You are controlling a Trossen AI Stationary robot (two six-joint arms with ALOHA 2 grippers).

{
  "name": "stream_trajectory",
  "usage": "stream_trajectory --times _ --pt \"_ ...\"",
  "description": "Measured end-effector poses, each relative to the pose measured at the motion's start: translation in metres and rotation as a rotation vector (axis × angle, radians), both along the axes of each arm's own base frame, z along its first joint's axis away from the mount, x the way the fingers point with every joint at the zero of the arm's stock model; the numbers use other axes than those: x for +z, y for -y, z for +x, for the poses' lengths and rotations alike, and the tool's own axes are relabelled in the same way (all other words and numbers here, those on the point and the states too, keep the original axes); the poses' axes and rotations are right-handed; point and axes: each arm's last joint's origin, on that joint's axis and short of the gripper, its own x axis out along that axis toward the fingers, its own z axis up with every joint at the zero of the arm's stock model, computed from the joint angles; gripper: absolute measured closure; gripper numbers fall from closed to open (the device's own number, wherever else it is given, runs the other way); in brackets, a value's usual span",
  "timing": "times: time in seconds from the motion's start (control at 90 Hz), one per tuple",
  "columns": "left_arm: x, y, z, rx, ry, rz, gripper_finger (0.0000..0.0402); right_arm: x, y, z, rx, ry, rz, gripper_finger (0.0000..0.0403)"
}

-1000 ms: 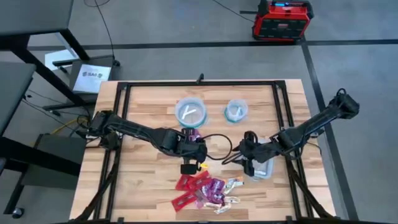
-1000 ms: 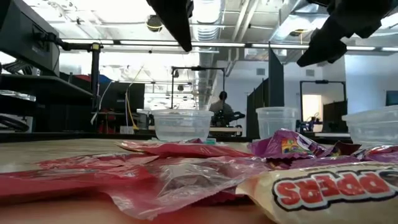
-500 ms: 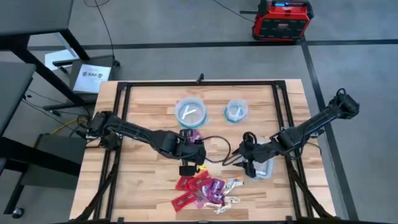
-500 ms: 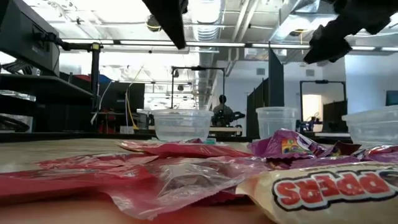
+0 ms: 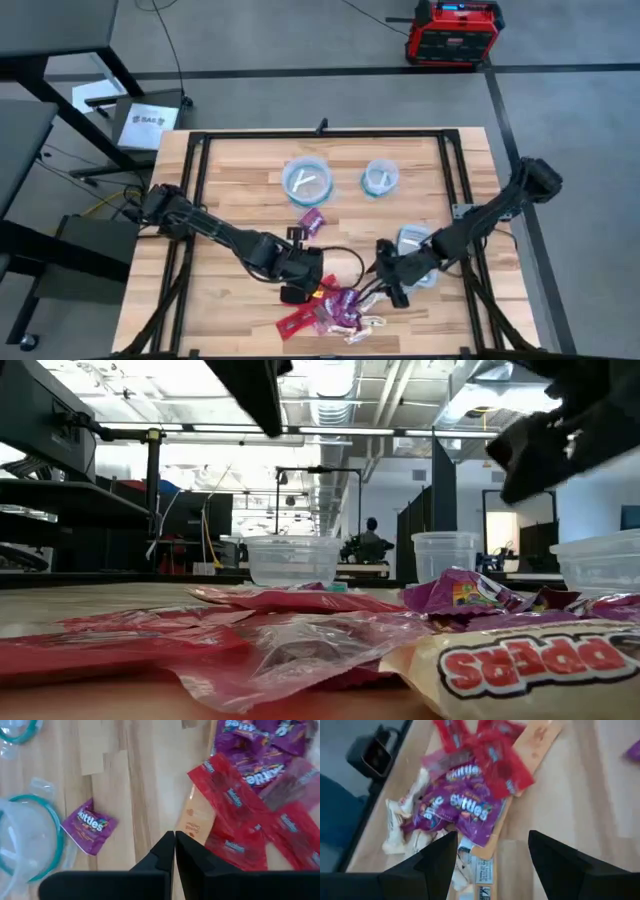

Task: Sort candy
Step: Put the light yellow candy into the rectangular transparent bin

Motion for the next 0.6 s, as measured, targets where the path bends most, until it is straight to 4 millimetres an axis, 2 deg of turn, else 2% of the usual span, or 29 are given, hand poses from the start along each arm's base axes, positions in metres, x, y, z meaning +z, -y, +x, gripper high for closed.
stream_trajectory --times 0.156,0.367,0.6 --pt "-0.008 0.003 0.0 0.003 0.028 -0.036 0.0402 -0.005 -0.017 0.012 0.023 -0.057 -0.03 0.0173" --pt "-0.005 0.018 -0.002 -0.033 0.073 -0.061 0.0402 -0.012 -0.037 0.021 0.05 -0.103 -0.061 0.0173" --pt "-0.005 0.03 -0.007 -0.046 0.087 -0.08 0.0402 -0.026 -0.04 0.023 -0.019 -0.161 -0.031 0.0173"
